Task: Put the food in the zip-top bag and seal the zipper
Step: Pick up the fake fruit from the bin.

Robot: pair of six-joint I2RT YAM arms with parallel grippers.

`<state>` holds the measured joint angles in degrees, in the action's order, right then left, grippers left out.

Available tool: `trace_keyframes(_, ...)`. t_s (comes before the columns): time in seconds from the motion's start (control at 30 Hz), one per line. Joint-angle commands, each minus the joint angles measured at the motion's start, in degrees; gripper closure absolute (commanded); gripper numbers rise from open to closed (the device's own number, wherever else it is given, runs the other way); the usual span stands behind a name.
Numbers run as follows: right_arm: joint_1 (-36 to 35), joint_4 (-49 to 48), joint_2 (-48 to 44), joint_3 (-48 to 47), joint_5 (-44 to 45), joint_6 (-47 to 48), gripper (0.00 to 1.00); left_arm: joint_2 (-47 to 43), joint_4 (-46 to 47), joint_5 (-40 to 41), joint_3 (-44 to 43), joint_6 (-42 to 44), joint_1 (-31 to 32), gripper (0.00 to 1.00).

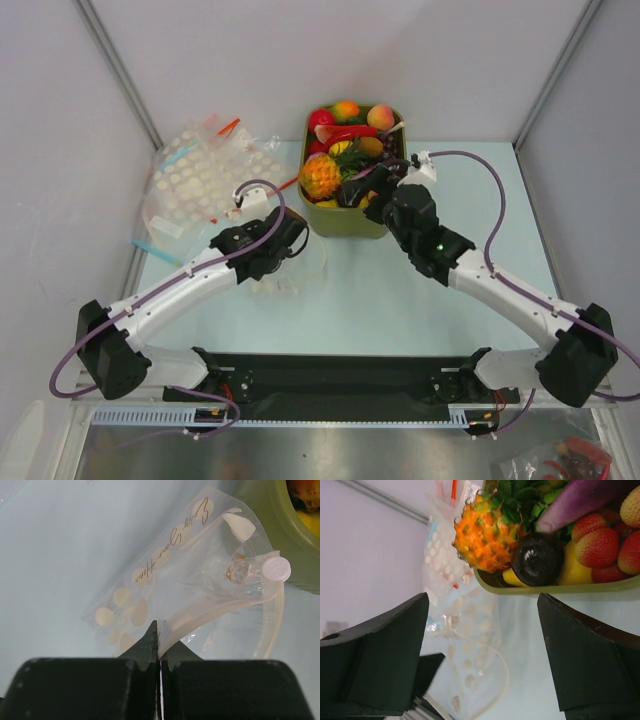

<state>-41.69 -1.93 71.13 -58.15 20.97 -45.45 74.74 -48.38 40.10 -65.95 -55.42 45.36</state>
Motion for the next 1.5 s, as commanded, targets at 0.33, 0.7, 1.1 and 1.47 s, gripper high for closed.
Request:
trace_keyframes(0.33, 1.70, 7.91, 20.52, -20.24, 9.61, -12.91, 0.05, -4.78, 0.48, 1.13, 1.00, -1.27, -0.54, 0.99)
trace_keyframes(0.7, 3.81, 5.71, 30.02, -27.54, 11.55, -12.99, 0.06, -5.92, 0.39, 1.30, 1.44, -1.62, -0.54, 0.99)
trace_keyframes(1.1, 5.13, 3.43, 39.96, -36.33, 10.93, -11.15, 0.11, -6.10, 0.65, 0.77, 1.44, -1.45, -0.54, 1.00)
trace_keyframes(1.47, 5.57, -5.27, 38.38, -33.26, 11.99, -7.55, 0.59, -6.19, 1.01, 0.51, 1.62, -1.10, -0.54, 1.00)
